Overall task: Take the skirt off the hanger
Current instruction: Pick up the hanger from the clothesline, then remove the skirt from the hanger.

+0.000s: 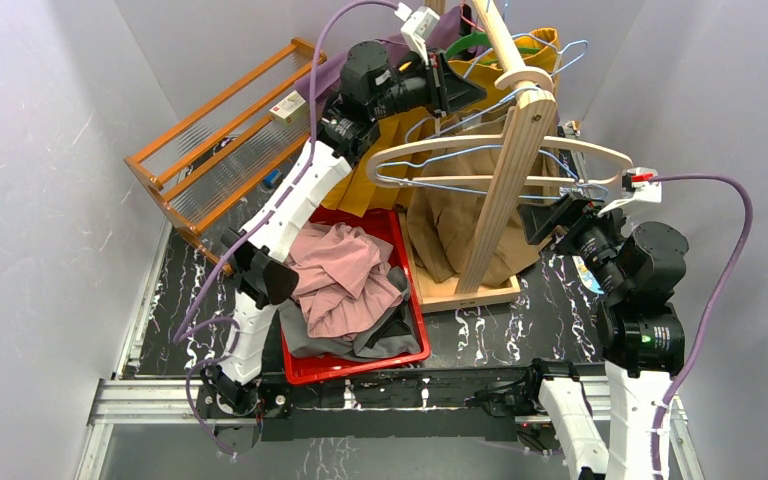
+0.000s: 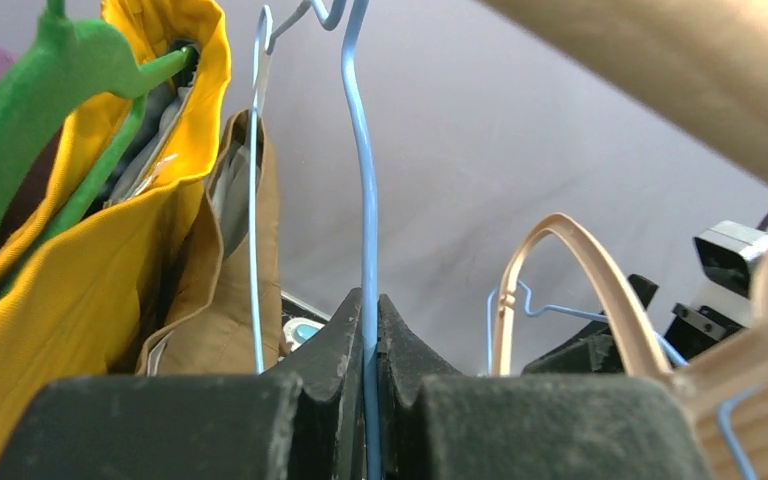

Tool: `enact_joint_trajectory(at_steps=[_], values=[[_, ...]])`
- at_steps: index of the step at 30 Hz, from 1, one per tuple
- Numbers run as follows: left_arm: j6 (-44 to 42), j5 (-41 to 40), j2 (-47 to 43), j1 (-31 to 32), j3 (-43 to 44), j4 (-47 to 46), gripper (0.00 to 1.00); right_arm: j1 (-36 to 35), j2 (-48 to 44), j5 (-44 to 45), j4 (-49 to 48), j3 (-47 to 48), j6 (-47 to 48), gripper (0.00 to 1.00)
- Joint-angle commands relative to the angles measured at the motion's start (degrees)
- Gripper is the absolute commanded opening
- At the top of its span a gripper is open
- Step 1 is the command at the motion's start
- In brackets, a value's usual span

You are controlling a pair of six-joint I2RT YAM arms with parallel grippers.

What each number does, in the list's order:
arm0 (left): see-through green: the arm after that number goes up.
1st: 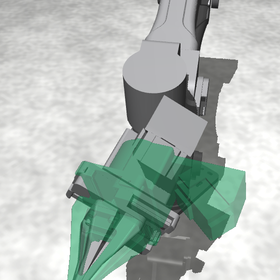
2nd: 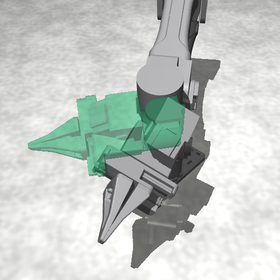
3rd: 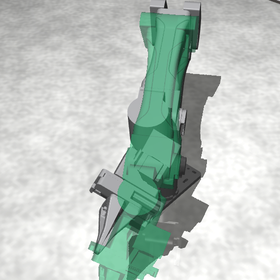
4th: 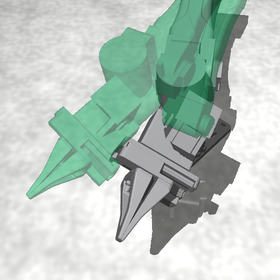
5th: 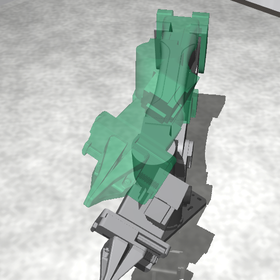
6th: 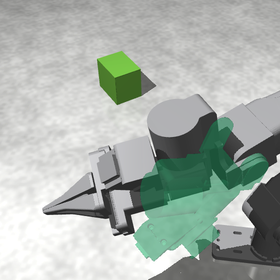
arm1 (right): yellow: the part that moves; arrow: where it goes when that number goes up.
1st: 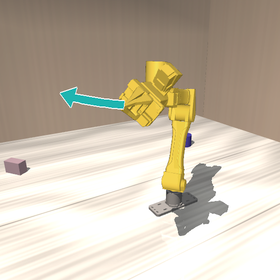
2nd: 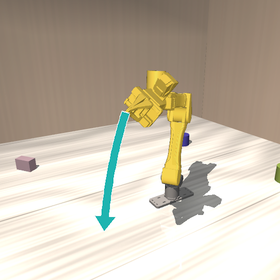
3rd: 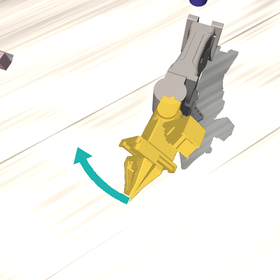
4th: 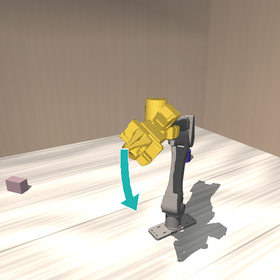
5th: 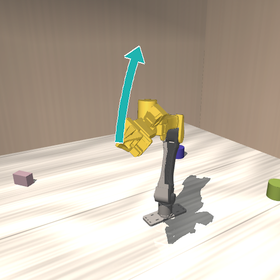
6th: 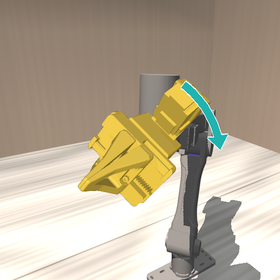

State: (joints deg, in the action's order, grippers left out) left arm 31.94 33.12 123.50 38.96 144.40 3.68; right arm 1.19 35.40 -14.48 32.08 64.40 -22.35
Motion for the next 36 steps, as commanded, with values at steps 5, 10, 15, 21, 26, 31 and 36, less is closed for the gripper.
enact_joint_trajectory(at_steps=[5, 10, 15, 21, 26, 31, 36], values=[[-4.16, -2.28, 4.15, 4.89, 4.64, -3.83, 0.0, -0.22, 0.51, -0.49, -2.98, 1.68, -0.26, 0.98], [-6.74, -2.15, 3.97, 5.57, 2.03, -1.13, 0.0, -0.22, 0.08, 0.0, -3.0, 0.91, -0.23, 0.98], [-9.45, -3.72, 1.81, 5.71, 1.18, 2.14, 0.0, -0.18, 0.1, -0.14, -3.14, 0.63, -0.26, 0.98], [-15.45, -1.94, -6.06, 5.71, -11.75, 7.09, 0.0, -0.22, -0.09, 1.0, -1.94, 1.47, 0.55, 0.98], [-14.84, 2.57, -12.11, 3.9, -22.8, 6.2, 0.0, -0.22, -2.08, 1.54, -0.18, -2.43, 0.8, 0.98], [-13.12, 3.67, -16.52, 2.67, -31.99, 2.69, 0.0, -0.38, -3.48, 2.23, 3.91, -4.26, 0.14, 0.98], [-9.28, 6.14, -18.42, 1.15, -38.37, -1.55, 0.0, -0.49, -4.37, 2.32, 3.8, -7.53, -4.41, 0.88]])
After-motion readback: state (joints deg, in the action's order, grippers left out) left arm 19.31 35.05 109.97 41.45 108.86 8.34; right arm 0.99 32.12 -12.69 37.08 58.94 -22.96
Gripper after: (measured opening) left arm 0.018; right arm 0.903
